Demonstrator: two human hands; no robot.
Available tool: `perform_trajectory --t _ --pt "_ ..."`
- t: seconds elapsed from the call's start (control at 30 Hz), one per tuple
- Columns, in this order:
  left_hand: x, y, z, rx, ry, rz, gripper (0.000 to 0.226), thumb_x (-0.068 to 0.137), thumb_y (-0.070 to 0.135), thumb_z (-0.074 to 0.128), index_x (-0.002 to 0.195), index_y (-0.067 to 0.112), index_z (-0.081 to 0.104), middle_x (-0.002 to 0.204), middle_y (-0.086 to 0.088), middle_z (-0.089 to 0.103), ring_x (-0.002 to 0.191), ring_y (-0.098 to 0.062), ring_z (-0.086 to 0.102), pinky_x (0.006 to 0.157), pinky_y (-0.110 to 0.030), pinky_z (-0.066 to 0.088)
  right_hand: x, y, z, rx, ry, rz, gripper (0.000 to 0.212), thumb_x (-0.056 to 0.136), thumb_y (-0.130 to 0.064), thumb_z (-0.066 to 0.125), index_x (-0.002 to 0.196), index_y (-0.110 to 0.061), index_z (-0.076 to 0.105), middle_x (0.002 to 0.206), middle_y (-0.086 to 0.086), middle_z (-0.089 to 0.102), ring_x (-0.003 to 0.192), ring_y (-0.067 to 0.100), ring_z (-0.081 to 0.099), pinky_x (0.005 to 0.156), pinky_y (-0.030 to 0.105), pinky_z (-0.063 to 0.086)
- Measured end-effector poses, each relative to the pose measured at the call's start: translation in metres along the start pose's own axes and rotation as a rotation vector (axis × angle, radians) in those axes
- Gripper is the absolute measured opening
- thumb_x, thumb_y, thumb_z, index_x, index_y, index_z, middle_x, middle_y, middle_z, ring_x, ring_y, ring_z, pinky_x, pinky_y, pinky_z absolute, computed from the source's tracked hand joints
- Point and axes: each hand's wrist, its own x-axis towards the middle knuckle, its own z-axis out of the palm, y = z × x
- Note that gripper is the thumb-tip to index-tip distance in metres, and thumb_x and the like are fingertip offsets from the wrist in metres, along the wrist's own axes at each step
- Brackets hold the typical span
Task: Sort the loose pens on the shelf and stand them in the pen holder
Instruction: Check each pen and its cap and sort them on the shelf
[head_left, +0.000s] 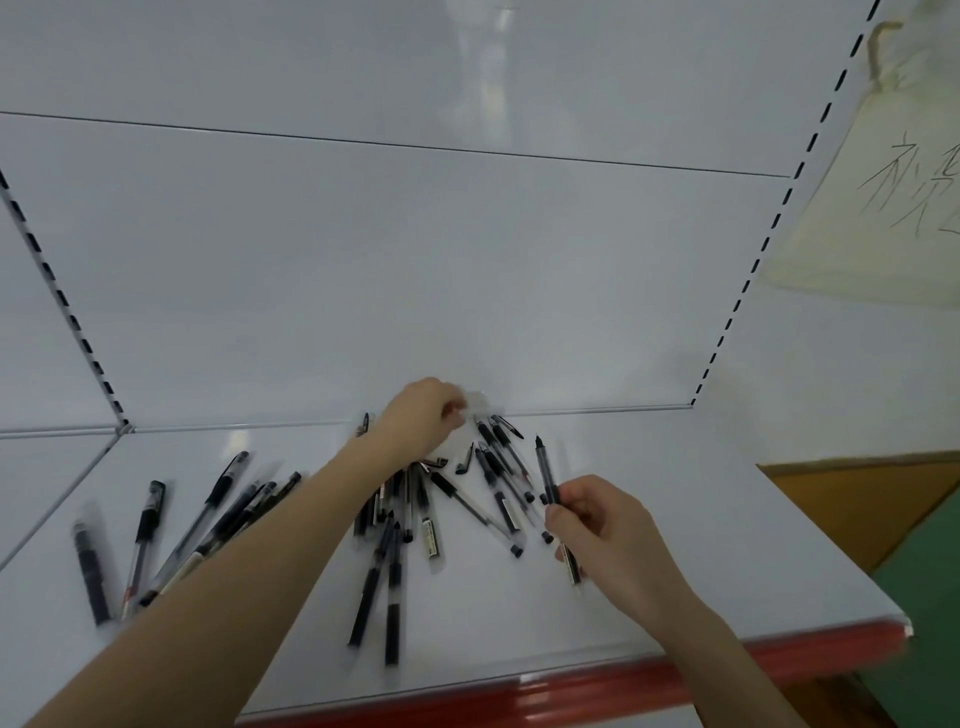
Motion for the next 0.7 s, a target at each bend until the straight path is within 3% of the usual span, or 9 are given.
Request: perform_trajectory --t 0.07,0.13,0.23,0.33,0.47,0.63,0.7 --pt "-0.019 0.012 -0.014 -0.515 0.155 -0.084 0.015 0.089 0.017 0.057 0.101 0.011 0.065 0.098 -0.006 0.065 0.088 -0.018 0.060 0.083 -0.026 0.050 -0.001 -0.008 -0.001 0.056 -0.012 0.003 0.007 0.086 -0.011 0.058 0.081 -0.015 0.058 0.074 0.008 0.067 0.054 0.006 0.058 0.050 0.015 0.046" --pt "-0.043 0.024 -0.029 -1.095 0.168 -0.182 0.007 0.088 0.015 0.059 0.089 0.012 0.065 0.079 -0.004 0.067 0.075 -0.015 0.062 0.076 -0.024 0.056 -0.003 -0.019 0.001 0.127 -0.019 -0.023 0.011 0.086 -0.006 0.055 0.079 -0.014 0.058 0.069 0.005 0.067 0.052 0.008 0.056 0.050 0.018 0.045" --pt "-0.073 0.030 -0.043 -1.454 0.173 -0.232 0.008 0.088 0.015 0.057 0.087 0.013 0.064 0.063 0.002 0.064 0.062 -0.009 0.062 0.064 -0.020 0.056 -0.010 -0.039 0.007 0.182 -0.032 -0.135 0.018 0.087 -0.003 0.052 0.076 -0.017 0.059 0.053 0.000 0.058 0.044 0.005 0.047 0.045 0.015 0.038" --pt "-0.093 0.030 -0.053 -1.582 0.285 -0.269 0.007 0.087 0.013 0.056 0.091 0.012 0.062 0.065 -0.001 0.064 0.057 -0.009 0.063 0.062 -0.022 0.057 -0.020 -0.055 0.016 0.150 -0.062 -0.268 0.013 0.086 -0.018 0.056 0.076 -0.023 0.061 0.049 -0.002 0.046 0.044 0.007 0.037 0.044 0.016 0.032" --pt "-0.110 0.030 -0.061 -1.522 0.373 -0.193 0.007 0.080 0.017 0.060 0.086 0.014 0.063 0.063 0.000 0.064 0.058 -0.010 0.064 0.058 -0.021 0.055 -0.027 -0.066 0.025 0.066 -0.127 -0.380 0.008 0.078 -0.034 0.052 0.081 -0.034 0.059 0.048 -0.002 0.043 0.047 0.011 0.039 0.047 0.020 0.033" --pt "-0.121 0.034 -0.064 -1.481 0.429 -0.140 0.004 0.084 0.015 0.058 0.085 0.015 0.063 0.059 0.001 0.064 0.061 -0.014 0.063 0.059 -0.021 0.053 -0.028 -0.074 0.032 0.056 -0.132 -0.417 0.006 0.084 -0.027 0.058 0.080 -0.030 0.060 0.047 -0.005 0.046 0.045 0.008 0.039 0.046 0.017 0.032" --pt "-0.124 0.037 -0.065 -1.454 0.439 -0.122 0.006 0.082 0.016 0.059 0.086 0.015 0.063 0.059 0.002 0.064 0.061 -0.013 0.063 0.061 -0.022 0.053 -0.028 -0.074 0.033 0.065 -0.133 -0.408 0.018 0.087 -0.017 0.060 0.073 -0.028 0.062 0.046 -0.006 0.046 0.044 0.007 0.038 0.045 0.015 0.032"
